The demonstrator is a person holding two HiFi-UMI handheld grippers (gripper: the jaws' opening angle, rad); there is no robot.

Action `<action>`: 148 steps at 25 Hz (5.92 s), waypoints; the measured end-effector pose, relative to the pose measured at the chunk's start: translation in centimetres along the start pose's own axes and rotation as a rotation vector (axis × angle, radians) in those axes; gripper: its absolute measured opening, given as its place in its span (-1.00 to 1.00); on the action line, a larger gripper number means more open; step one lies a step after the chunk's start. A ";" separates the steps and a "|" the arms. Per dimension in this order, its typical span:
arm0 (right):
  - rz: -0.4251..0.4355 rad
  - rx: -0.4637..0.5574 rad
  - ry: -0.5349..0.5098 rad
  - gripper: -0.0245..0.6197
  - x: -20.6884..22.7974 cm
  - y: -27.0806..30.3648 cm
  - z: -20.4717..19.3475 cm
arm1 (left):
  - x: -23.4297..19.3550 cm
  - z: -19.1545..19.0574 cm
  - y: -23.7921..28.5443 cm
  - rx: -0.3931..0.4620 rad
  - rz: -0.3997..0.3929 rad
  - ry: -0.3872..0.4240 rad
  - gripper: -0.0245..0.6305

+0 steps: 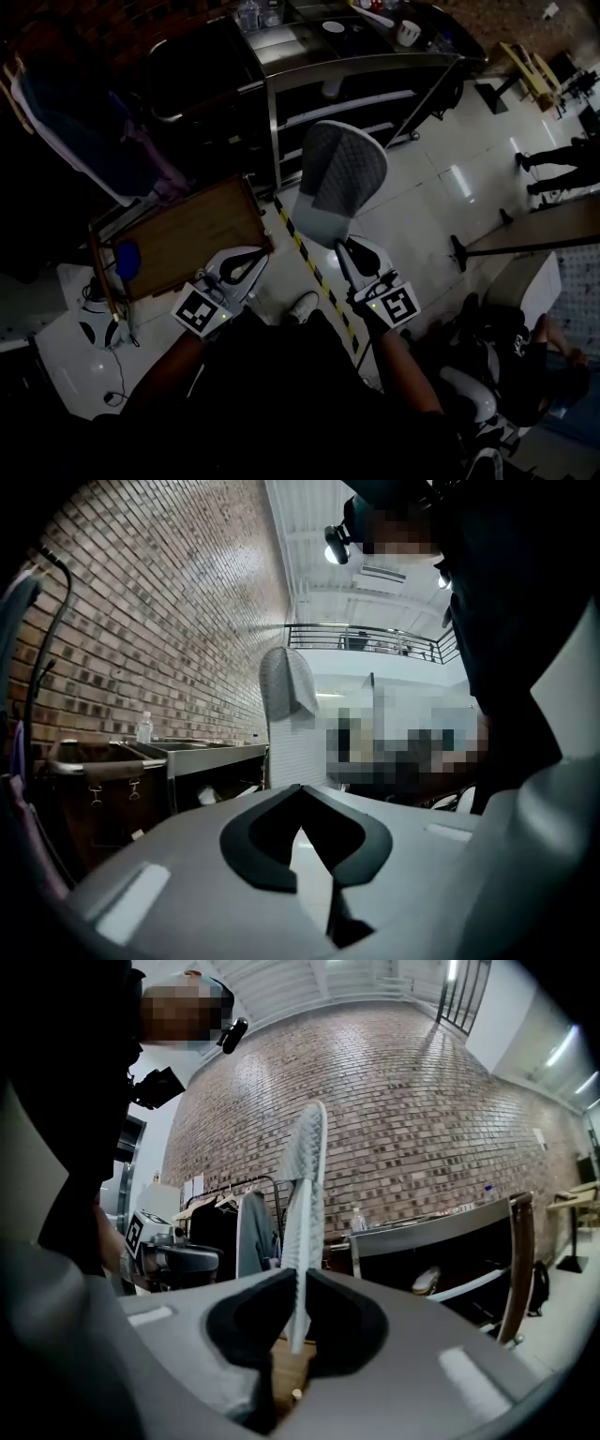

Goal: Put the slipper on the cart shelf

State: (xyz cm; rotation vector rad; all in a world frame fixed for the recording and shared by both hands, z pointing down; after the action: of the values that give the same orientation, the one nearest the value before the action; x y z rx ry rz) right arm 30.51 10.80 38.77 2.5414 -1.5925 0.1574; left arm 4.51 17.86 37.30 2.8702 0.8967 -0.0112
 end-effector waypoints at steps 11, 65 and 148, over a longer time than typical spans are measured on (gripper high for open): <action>0.014 -0.014 -0.009 -0.81 5.2 2.5 0.1 | -2.8 -0.5 5.6 0.007 -0.011 -0.036 -0.92; 0.543 -0.678 0.849 -0.81 34.9 15.2 -14.9 | -9.1 -1.8 27.0 -0.026 0.372 -0.096 -0.92; 0.330 -0.225 -0.041 -0.24 40.7 28.3 -7.3 | -17.5 -3.0 30.4 -0.049 0.357 -0.110 -0.92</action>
State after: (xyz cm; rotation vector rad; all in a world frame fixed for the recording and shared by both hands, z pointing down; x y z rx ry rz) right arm 22.64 -36.15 54.27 2.1170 -1.9157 -0.0401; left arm 7.27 -16.45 44.88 2.9057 0.3521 -0.1077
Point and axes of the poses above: the fingertips, and each gripper's own axes: y forward along the fingers, x to its right, z out of its top, the point moved 9 cm from there along -y, backward along the fingers, and after that the axes turned 7 degrees about z, right-handed, at the moved point
